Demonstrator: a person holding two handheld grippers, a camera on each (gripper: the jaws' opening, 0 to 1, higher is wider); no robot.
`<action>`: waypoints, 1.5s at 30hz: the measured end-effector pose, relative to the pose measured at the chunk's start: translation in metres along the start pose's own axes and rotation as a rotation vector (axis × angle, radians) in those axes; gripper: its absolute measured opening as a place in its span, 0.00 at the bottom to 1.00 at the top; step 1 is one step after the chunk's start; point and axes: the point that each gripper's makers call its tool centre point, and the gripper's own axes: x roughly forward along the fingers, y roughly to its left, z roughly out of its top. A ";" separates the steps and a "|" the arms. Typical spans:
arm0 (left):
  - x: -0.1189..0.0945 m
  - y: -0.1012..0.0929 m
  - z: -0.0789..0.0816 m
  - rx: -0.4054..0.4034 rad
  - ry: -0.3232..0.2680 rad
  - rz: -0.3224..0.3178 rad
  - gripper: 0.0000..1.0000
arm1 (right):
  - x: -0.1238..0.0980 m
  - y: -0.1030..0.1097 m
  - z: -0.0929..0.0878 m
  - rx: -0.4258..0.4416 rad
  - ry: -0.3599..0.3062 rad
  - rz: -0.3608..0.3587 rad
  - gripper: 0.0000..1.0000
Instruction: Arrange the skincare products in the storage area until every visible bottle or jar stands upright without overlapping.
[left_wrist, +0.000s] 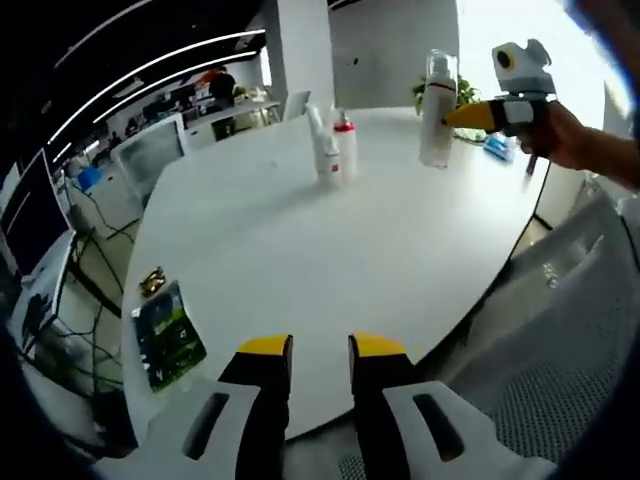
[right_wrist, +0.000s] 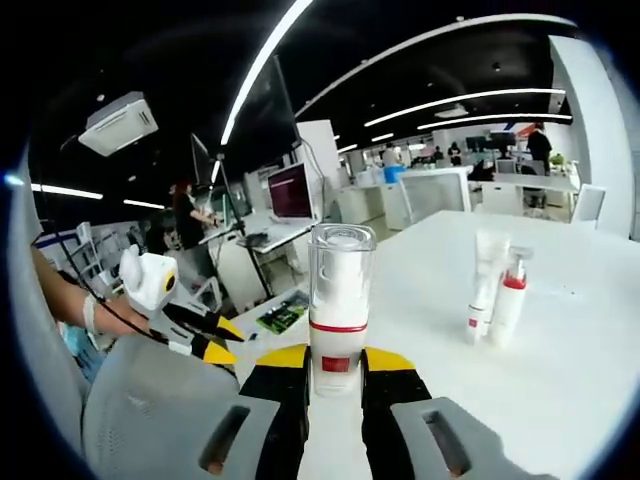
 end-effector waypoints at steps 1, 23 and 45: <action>0.000 -0.002 -0.002 0.025 0.005 -0.006 0.19 | 0.000 -0.002 0.000 0.000 0.000 -0.004 0.13; 0.005 0.005 -0.028 0.013 0.090 -0.027 0.14 | 0.040 -0.079 -0.015 -0.056 0.051 -0.130 0.13; 0.008 -0.002 -0.038 0.028 0.137 -0.067 0.12 | 0.092 -0.051 -0.105 0.062 0.300 0.024 0.06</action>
